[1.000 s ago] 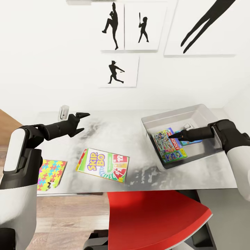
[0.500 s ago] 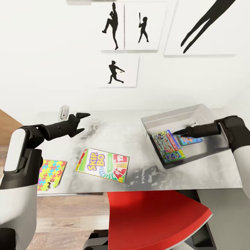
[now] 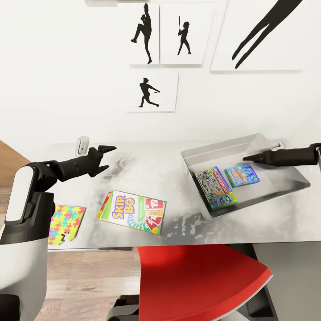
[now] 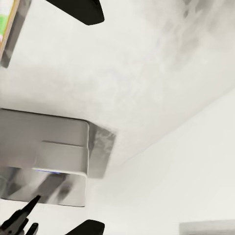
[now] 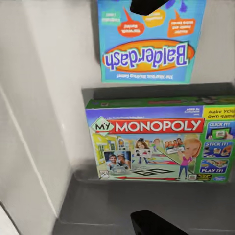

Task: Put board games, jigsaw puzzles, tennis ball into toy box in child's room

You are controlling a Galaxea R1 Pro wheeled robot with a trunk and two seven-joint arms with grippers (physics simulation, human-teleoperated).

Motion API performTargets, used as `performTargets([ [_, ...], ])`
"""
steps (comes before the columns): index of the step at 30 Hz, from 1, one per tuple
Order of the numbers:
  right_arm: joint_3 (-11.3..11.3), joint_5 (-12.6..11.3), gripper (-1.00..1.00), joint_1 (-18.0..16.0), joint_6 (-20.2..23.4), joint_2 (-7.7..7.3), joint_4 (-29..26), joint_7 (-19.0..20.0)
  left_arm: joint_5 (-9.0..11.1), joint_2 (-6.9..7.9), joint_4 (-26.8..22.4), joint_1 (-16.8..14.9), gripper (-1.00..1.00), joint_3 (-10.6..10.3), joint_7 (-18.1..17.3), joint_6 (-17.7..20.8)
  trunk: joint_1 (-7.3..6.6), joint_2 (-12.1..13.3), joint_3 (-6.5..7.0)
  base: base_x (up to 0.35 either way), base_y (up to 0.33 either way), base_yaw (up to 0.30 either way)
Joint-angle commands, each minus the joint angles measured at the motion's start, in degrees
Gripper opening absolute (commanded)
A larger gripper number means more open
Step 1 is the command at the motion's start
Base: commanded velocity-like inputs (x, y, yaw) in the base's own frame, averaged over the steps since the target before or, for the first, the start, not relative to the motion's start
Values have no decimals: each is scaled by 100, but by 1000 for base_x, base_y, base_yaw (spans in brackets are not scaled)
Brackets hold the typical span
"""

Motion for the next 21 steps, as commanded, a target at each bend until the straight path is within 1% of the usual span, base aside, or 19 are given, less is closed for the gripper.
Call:
performTargets([
  [1, -178, 55, 100, 58, 78, -37, -162, 58, 55, -1, -8, -2, 100, 5, 53, 12, 3, -10, -8, 0, 0, 0],
  [3, -533, 48, 100, 199, 134, -90, -513, 60, 55, -2, -18, 2, 100, 3, 44, 14, 3, -10, -8, 0, 0, 0],
  [4, -533, 48, 100, 199, 134, -90, -513, 60, 55, -2, -18, 2, 100, 3, 44, 14, 3, -10, -8, 0, 0, 0],
  [6, -878, 47, 100, 363, 178, -117, -915, 60, 55, -3, -24, 5, 100, -8, 39, 16, 3, -10, -8, 0, 0, 0],
  [7, -878, 47, 100, 363, 178, -117, -915, 60, 55, -3, -24, 5, 100, -8, 39, 16, 3, -10, -8, 0, 0, 0],
  [9, -1156, 49, 100, 544, 209, -124, -1322, 49, 55, -3, -28, 9, 100, -34, 35, 15, 3, -10, -8, 0, 0, 0],
  [10, -1156, 49, 100, 544, 209, -124, -1322, 49, 55, -3, -28, 9, 100, -34, 35, 15, 3, -10, -8, 0, 0, 0],
  [11, -1266, 50, 100, 639, 224, -126, -1512, 44, 55, -3, -30, 11, 100, -48, 32, 14, 3, -10, -8, 0, 0, 0],
  [12, -1496, 52, 100, 872, 291, -132, -1974, 35, 50, -4, -37, 18, 100, -74, 26, 16, 3, -10, -8, 0, 0, 0],
  [15, -1619, 52, 100, 997, 291, -137, -2240, 27, 48, -4, -49, 26, 100, -88, 23, 19, 3, -10, -8, 0, 0, 0],
  [21, -1696, 49, 100, 1078, 291, -142, -2419, 23, 47, -4, -64, 32, 100, -100, 21, 22, 3, -10, -8, 0, 0, 0],
])
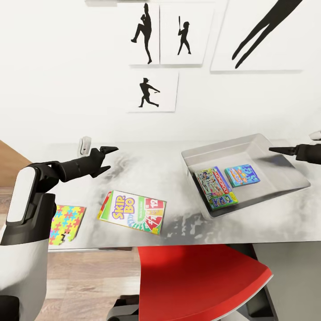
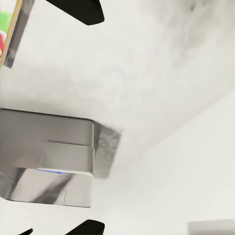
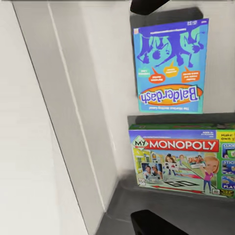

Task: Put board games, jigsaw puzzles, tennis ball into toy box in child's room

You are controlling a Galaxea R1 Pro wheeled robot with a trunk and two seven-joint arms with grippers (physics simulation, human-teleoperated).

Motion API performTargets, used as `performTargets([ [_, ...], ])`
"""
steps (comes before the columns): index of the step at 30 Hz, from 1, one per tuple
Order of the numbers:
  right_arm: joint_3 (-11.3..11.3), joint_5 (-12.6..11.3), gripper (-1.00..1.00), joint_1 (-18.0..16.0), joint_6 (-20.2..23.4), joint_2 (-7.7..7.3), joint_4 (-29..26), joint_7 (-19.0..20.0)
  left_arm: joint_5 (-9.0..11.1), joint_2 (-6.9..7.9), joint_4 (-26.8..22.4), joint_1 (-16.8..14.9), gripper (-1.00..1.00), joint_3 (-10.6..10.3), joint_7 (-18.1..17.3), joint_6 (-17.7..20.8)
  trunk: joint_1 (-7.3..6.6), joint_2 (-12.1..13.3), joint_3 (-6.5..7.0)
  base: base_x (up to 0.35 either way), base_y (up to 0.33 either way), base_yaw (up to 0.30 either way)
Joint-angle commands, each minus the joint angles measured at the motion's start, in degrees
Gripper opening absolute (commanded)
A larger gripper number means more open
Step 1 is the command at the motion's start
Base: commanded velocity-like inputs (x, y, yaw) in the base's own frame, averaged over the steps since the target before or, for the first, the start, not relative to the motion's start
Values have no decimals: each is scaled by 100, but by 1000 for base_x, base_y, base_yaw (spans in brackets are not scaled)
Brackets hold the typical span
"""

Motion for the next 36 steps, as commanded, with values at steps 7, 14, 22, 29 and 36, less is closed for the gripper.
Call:
performTargets([
  [7, -38, 56, 100, 28, 43, -9, -111, 59, 56, 0, -13, 6, 100, -4, 58, 21, 3, -10, -8, 0, 0, 0],
  [14, -53, 68, 100, 51, 43, -7, -283, 65, 61, 0, -23, 13, 100, -11, 57, 31, 3, -10, -8, -69, 0, 0],
  [22, -53, 98, 100, 65, 43, 18, -366, 61, 62, 0, -33, 16, 100, -10, 53, 36, 3, -10, -8, -237, 0, 0],
  [29, -52, 123, 100, 68, 43, 33, -382, 60, 63, -6, -42, 16, 100, -8, 44, 31, 3, -10, -8, -285, 0, 0],
  [36, -51, 134, 100, 75, 43, 70, -386, 52, 63, -8, -45, 17, 100, -6, 38, 29, 3, -10, -8, -88, 0, 0],
])
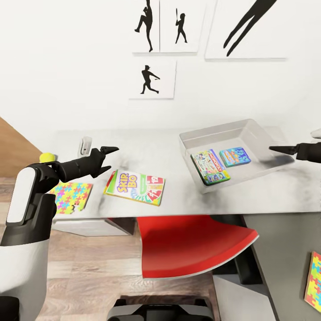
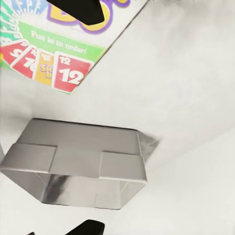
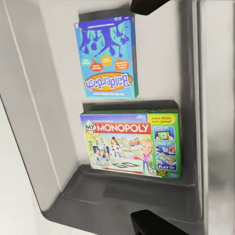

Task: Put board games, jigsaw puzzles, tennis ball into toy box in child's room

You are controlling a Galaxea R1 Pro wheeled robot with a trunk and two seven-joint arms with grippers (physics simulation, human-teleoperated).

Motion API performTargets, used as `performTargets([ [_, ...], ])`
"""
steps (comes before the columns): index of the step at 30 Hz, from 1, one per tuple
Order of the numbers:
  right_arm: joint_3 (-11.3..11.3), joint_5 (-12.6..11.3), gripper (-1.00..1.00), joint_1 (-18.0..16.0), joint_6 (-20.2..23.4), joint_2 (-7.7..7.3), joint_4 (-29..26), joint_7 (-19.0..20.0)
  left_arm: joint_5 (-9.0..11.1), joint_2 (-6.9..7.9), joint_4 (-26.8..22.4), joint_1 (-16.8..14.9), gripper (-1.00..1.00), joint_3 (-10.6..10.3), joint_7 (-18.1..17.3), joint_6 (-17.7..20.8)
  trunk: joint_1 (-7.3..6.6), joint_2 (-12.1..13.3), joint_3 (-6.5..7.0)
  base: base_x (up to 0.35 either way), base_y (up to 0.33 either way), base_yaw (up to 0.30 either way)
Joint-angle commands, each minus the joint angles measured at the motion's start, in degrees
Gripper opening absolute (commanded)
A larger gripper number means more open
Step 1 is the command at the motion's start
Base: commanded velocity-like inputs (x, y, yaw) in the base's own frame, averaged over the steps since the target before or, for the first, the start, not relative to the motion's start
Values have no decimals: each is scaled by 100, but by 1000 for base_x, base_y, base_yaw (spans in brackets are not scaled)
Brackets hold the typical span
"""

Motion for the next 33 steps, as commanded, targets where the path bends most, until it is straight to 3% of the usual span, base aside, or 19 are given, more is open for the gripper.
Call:
performTargets([
  [1, -5, 58, 100, -5, 43, 3, -5, 57, 55, 0, -4, -5, 100, 6, 59, 10, 3, -10, -8, -40, 0, 0],
  [23, 22, 72, 100, 18, 43, 18, -4, 52, 56, -6, -5, -2, 100, 9, 61, 3, 3, -10, 17, -10, 0, 0],
  [29, 35, 69, 100, 254, 43, 19, -18, 71, 54, -16, -28, 77, 100, -24, 62, 5, 3, -10, 60, 0, 0, 0],
  [33, 37, 68, 100, 581, 43, 20, -168, 71, 50, -21, -59, 215, 100, -181, 52, -3, 3, -10, 94, 0, 0, 0],
])
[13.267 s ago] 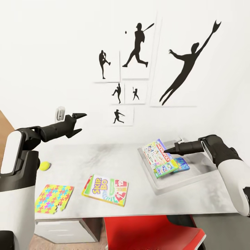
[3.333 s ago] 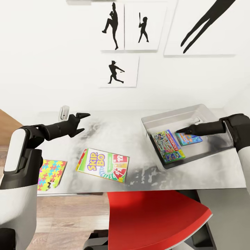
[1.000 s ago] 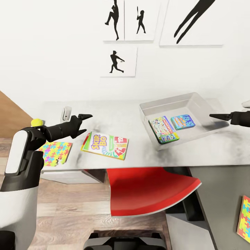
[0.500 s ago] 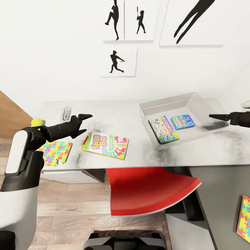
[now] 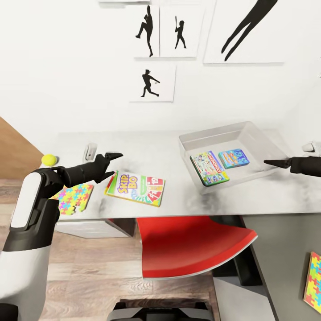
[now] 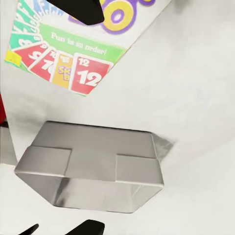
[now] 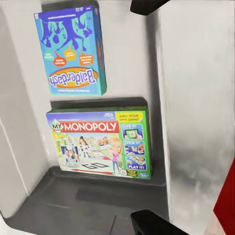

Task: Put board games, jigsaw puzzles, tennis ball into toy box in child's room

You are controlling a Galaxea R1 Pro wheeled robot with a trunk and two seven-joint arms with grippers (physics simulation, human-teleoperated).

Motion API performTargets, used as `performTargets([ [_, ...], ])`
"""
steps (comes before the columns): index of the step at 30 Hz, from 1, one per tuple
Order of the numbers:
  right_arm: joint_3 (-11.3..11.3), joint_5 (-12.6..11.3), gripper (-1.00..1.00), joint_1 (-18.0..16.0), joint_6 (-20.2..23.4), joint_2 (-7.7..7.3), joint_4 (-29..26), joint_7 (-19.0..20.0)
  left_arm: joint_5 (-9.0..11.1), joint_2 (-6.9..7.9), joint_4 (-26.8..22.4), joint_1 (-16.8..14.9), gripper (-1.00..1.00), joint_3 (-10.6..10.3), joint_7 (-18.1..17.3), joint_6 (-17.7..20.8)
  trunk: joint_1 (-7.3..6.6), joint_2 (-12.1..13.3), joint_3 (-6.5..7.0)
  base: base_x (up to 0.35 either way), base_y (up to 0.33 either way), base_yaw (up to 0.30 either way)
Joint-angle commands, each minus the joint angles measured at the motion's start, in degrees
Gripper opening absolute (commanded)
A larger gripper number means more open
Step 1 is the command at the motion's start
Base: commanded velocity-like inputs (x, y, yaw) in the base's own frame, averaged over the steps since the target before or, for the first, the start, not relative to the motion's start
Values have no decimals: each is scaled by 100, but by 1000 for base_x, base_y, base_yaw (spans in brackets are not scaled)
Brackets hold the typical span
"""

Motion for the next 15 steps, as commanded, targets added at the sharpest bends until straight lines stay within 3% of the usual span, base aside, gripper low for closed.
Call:
performTargets([
  [1, -7, 58, 100, 99, 43, 3, -88, 58, 54, -1, -10, 42, 100, -62, 45, 6, 4, -9, 1, 0, 0, 0],
  [5, -14, 53, 100, 318, 43, 14, -257, 56, 53, -5, -20, 137, 100, -216, 10, -9, 4, -9, 36, 0, 0, 0],
  [9, -37, 37, 100, 767, 43, 55, -495, 57, 47, -6, -30, 426, 100, -508, -132, -38, 4, -9, 72, 0, 0, 0],
  [15, -49, 26, 100, 1074, 43, 85, -614, 55, 44, 2, -34, 707, 100, -646, -301, -52, 4, -9, 127, 0, 0, 0],
])
